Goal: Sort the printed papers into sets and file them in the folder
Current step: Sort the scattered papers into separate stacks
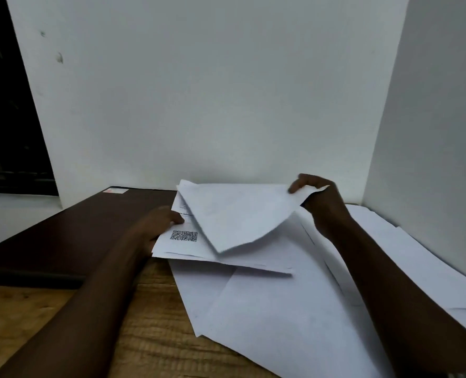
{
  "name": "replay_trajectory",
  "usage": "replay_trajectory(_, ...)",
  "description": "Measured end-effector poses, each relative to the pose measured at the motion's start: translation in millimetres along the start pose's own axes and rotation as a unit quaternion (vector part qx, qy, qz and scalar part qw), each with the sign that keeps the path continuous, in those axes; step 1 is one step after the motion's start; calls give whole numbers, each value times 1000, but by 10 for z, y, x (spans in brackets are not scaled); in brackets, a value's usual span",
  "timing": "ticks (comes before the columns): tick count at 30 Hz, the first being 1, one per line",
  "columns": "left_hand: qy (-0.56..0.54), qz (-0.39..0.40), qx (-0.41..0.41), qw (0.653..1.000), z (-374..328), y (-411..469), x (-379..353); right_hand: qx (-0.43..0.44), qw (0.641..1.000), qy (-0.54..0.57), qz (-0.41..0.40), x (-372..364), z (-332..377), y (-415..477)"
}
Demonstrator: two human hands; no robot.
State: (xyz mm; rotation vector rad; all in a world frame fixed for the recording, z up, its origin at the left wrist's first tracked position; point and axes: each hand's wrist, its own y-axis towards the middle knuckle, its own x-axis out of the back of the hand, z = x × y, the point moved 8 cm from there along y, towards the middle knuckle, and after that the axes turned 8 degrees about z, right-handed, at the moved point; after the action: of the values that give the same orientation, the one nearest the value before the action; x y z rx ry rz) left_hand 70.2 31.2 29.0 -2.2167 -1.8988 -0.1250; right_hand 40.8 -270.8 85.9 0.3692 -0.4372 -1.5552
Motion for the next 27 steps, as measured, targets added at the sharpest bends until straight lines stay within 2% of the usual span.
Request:
replay_trajectory(3,3,5,6,1000,48,98,75,-20,982,83,-168,497,-113,-59)
replay_trajectory(5,-19,22,-17,999,15,82,38,32,962,15,-272,810,42,-105)
replay_trajectory(7,-40,59,-29,997,0,60,-39,152,930,-103,-319,855,568,-206)
replay_trajectory(9,-70,69,-23,995,-15,4,-114,292,897,-215,-251,569,1132,-299)
replay_trajectory(11,-102,78,-32,991,-12,45,-135,366,883,-265,-127,104,1437,-343)
replay_trajectory(12,-111,82,-46,989,-25,58,-139,371,890,-259,-53,-145,1480,-326)
replay_trajectory(14,-146,97,-63,982,-58,66,-175,326,905,-258,90,-664,1311,-255)
replay_trajectory(15,-177,118,-73,974,-80,68,-218,292,897,-296,147,-932,1127,-242)
replay_trajectory(17,-230,136,-97,959,-120,82,-257,257,852,-401,217,-1364,655,-275)
replay_trajectory(18,-247,145,-108,952,-138,90,-270,259,835,-428,230,-1508,469,-309)
replay_trajectory(20,-278,181,-110,937,-161,83,-325,256,834,-423,244,-1679,265,-382)
replay_trajectory(24,-304,211,-98,924,-119,89,-423,208,890,-332,233,-1654,109,-374)
replay_trajectory(27,-272,244,-109,924,-95,51,-557,193,911,-308,196,-1587,-18,-334)
